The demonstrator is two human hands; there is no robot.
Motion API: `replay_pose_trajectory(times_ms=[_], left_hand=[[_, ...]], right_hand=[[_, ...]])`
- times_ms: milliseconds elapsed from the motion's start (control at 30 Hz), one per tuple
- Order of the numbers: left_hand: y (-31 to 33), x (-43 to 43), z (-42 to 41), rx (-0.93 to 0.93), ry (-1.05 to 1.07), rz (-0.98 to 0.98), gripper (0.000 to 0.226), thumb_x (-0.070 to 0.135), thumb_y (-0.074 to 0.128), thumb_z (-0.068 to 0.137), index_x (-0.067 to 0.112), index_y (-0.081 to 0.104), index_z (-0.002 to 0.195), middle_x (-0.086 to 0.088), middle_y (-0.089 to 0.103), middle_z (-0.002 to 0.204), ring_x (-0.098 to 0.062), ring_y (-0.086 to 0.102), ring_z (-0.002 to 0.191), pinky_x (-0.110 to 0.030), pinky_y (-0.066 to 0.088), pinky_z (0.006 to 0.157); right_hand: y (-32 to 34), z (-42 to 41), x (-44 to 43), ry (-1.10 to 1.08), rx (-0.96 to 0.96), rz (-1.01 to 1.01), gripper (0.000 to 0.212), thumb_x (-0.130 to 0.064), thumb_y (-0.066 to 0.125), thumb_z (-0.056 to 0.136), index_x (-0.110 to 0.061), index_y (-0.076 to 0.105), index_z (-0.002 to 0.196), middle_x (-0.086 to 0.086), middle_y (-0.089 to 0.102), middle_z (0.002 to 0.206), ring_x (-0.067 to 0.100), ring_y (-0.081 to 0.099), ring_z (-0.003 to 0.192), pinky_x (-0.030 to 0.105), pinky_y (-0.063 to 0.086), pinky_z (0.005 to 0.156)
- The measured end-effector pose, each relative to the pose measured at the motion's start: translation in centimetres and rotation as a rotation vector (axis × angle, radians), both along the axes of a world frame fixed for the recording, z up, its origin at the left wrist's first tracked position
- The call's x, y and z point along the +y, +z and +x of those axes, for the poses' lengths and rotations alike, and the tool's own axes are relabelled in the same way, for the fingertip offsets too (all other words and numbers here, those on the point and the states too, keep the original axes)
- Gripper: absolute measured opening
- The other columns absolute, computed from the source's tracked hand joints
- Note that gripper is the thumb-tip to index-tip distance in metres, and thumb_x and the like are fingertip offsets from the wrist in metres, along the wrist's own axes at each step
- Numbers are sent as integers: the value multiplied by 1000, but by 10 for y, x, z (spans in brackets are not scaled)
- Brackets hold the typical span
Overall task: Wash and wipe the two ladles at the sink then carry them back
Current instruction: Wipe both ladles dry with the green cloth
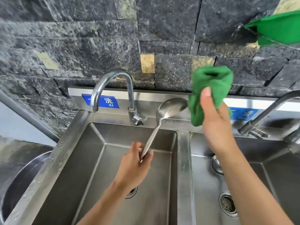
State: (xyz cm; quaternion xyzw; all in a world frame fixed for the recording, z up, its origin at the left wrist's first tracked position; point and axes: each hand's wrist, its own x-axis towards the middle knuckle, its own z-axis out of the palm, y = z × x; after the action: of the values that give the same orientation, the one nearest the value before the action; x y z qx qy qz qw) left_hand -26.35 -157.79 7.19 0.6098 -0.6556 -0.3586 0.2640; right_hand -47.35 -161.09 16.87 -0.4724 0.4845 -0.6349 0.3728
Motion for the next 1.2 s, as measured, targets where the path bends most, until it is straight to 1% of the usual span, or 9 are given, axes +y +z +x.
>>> replay_pose_trajectory(times_ms=[67,167,400,567,700,833,933,1067,1200], left_hand=[[14,-3,-5,-87,4,-65,29,52,48,95,25,49,85,8,54,52,-9,50,50,-28,38,53],[28,-7,-6,-280,-12,-210,44,58,35,97,24,37,68,5,44,49,-23,47,55,-34,33,53],[47,6,16,-349,-33,-299,40,60,34,96,26,40,75,5,44,49,-20,47,52,-32,37,51],[58,3,11,-422,-110,-433,38,57,35,96,28,36,72,0,52,51,-26,58,54,-33,38,47],[62,5,4,-372,-68,-372,39,57,40,96,26,42,71,3,52,51,-21,54,50,-32,37,49],[71,14,-5,-245,24,-335,44,56,46,94,24,39,64,3,43,44,-16,41,43,-29,33,47],[76,16,-3,-210,33,-304,45,57,44,94,21,41,66,3,43,46,-17,42,47,-29,34,48],[77,12,-7,-265,3,-340,39,56,41,96,25,40,72,7,44,49,-24,53,59,-34,39,52],[73,15,-17,-214,-16,-313,37,51,43,97,25,41,72,6,45,49,-23,51,54,-33,36,52]], right_hand=[[0,6,-11,-8,541,-56,33,-57,43,97,-34,63,84,-20,61,80,8,61,83,34,49,86],[-11,10,-31,28,1221,80,66,-75,26,89,-34,66,122,-3,63,132,26,50,131,51,35,113],[13,-20,-30,107,604,459,55,-71,37,95,-25,67,99,3,70,111,27,64,109,33,45,96],[-24,6,-6,3,1370,-73,52,-58,41,97,-23,73,119,4,61,141,34,52,134,53,39,114],[8,14,-30,34,1476,6,60,-67,34,92,-29,76,110,-7,65,135,23,56,130,45,43,110],[47,-12,-48,28,933,333,54,-64,43,96,-17,71,92,6,75,95,30,68,97,35,52,82],[35,-22,-31,1,680,297,40,-55,50,98,-21,70,90,6,74,100,29,66,102,36,50,93],[-5,-4,-1,-88,1226,-210,46,-52,48,97,-25,70,128,5,53,150,32,41,145,50,29,121],[8,1,-10,-7,1526,-251,46,-58,45,94,-32,74,120,-4,58,146,29,45,143,57,31,117]])
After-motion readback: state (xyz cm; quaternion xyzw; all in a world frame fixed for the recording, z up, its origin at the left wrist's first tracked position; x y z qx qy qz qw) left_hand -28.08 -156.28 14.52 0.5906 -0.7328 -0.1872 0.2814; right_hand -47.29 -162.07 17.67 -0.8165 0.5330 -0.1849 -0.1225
